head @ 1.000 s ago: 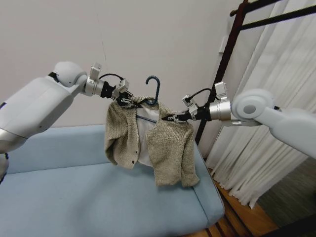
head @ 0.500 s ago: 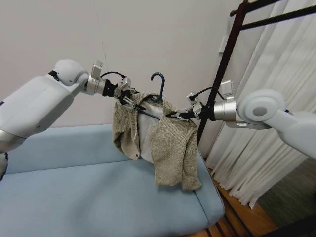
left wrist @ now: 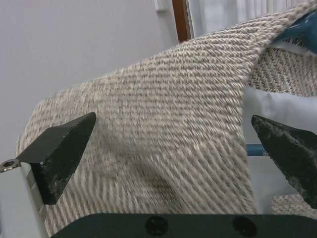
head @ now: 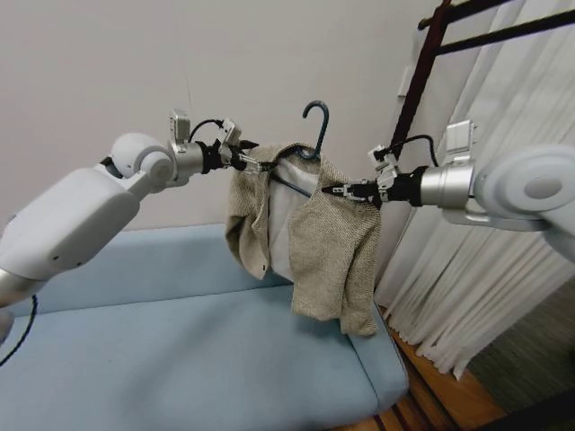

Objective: Pick up the clothes from the sofa and hang them on the clothes hanger.

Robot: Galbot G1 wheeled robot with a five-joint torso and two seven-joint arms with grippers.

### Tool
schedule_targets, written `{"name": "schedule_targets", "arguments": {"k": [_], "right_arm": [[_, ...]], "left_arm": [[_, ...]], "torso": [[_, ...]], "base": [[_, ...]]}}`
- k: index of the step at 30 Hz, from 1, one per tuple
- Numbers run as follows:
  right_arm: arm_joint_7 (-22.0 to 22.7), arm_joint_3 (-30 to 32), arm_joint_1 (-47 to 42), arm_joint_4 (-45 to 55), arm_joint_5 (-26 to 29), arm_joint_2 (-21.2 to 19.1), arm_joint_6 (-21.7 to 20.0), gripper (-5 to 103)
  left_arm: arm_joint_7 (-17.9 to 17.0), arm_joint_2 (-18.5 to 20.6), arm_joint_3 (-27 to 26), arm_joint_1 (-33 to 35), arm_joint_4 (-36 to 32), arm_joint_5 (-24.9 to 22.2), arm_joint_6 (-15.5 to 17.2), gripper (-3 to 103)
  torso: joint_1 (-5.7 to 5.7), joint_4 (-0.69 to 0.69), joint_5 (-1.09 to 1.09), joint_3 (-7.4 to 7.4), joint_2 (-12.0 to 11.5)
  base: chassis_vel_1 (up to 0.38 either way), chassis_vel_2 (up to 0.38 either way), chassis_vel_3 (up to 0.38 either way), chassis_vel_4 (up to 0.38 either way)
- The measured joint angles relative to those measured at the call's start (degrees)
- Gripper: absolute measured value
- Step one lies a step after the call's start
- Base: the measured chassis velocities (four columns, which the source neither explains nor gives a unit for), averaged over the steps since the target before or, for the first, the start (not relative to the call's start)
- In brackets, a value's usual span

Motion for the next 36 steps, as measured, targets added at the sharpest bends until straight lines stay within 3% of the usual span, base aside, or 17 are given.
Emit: {"name": "schedule_targets", "arguments": {"k": [1, 3, 4, 7, 8, 10, 13, 17, 22, 29, 36], "right_arm": [[0.2, 0.4, -0.2, 0.0, 0.1, 0.0, -0.1, 6], [1.6, 1.6, -0.7, -0.3, 0.5, 0.3, -0.5, 6], [1.6, 1.6, -0.7, -0.3, 0.5, 0.3, -0.5, 6], [6.0, 1.9, -0.7, -1.2, -0.1, 1.9, -0.7, 6], [6.0, 1.9, -0.7, -1.2, -0.1, 1.9, -0.7, 6], [10.2, 1.9, -0.4, -1.4, -0.1, 3.4, -0.7, 6], [12.8, 1.6, 0.7, -2.4, 0.1, 5.5, -0.7, 6], [13.1, 0.8, 2.5, -4.0, 0.5, 7.0, -0.7, 6], [13.1, -0.9, 5.0, -5.3, 1.1, 8.4, -0.8, 6], [13.3, -4.5, 10.1, -8.1, 1.5, 11.6, -0.8, 6], [13.1, -5.4, 11.1, -8.6, 1.6, 12.0, -0.8, 6]], "left_arm": [[-0.7, 0.0, -0.7, 0.4, -0.5, -0.7, 0.0, 100], [-6.0, -0.3, -3.8, 2.5, -3.0, -3.5, 0.0, 100], [-6.0, -0.3, -3.8, 2.5, -3.0, -3.5, 0.0, 100], [-14.8, -0.9, -7.0, 6.5, -6.6, -5.6, -0.9, 100], [-14.8, -0.9, -7.0, 6.5, -6.6, -5.6, -0.9, 100], [-20.5, -1.3, -7.9, 9.3, -8.7, -5.6, -3.0, 100], [-28.0, -1.5, -11.2, 14.6, -12.2, -4.5, -3.5, 100], [-31.5, -1.1, -14.0, 20.8, -15.9, -3.2, -3.2, 100], [-32.0, -1.6, -14.7, 23.7, -16.1, -0.4, -2.9, 100], [-35.6, -5.8, -12.8, 22.2, -15.6, 1.8, -2.4, 100], [-40.1, -8.7, -11.1, 19.8, -16.0, 4.6, -0.8, 100]], "torso": [[0.0, 0.0, 0.0, 0.0, 0.0], [0.0, 0.01, 0.02, 0.0, 0.0], [0.0, 0.01, 0.02, 0.0, 0.0], [-0.01, 0.01, 0.01, 0.0, 0.0], [-0.01, 0.01, 0.01, 0.0, 0.0], [0.0, 0.01, 0.01, 0.01, 0.0], [0.0, 0.01, 0.0, 0.01, 0.0], [0.0, 0.03, -0.02, 0.01, 0.0], [0.0, 0.02, -0.01, 0.01, 0.0], [0.0, 0.01, 0.0, 0.01, 0.0], [0.0, 0.0, 0.02, 0.0, 0.0]], "base": [[0.0, 0.0, 0.0, 0.0], [0.0, 0.0, 0.0, 0.0], [0.0, 0.0, 0.0, 0.0], [0.0, 0.0, 0.0, 0.0], [0.0, 0.0, 0.0, 0.0], [0.0, 0.0, 0.0, 0.0], [0.0, 0.0, 0.0, 0.0], [0.0, 0.0, 0.0, 0.0], [0.0, 0.0, 0.0, 0.0], [0.0, 0.0, 0.0, 0.0], [0.0, 0.0, 0.0, 0.0]]}}
